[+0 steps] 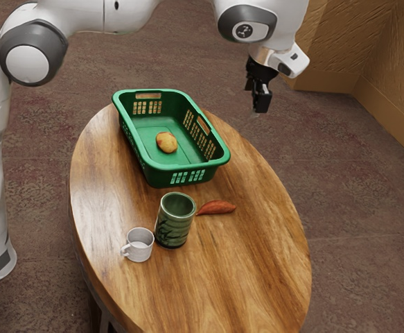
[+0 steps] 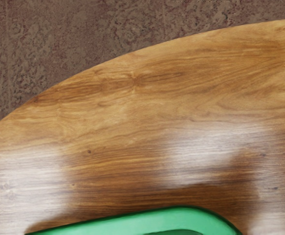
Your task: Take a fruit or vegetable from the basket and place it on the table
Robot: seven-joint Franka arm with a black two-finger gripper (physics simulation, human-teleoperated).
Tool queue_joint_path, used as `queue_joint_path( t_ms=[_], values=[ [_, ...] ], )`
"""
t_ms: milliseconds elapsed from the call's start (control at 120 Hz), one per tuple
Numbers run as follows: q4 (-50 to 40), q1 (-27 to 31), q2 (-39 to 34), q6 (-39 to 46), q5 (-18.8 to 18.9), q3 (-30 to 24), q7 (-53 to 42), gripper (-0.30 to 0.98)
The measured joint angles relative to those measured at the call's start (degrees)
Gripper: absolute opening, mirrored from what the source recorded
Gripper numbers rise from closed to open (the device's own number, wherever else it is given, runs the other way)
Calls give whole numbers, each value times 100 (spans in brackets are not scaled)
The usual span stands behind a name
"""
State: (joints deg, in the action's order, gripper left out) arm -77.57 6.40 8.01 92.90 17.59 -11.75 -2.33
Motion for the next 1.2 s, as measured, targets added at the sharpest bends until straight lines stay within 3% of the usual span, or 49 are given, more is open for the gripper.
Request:
queue_joint_path(
  t_ms=[192,425,550,683,850,1025,1200],
  values=[
    [18,-501,-298,-53,45,5,28,69],
    [-54,-383,-226,-185,-44,14,54,69],
    [-86,-660,-251,-384,-105,11,90,69],
    [-1537,-892,-1427,-668,-305,322,206,68],
    [-3031,166,-2649,-555,-435,432,262,69],
    [-3720,666,-2687,4,-604,434,268,69],
    [-3865,1182,-2571,427,-695,429,175,69]
  ],
)
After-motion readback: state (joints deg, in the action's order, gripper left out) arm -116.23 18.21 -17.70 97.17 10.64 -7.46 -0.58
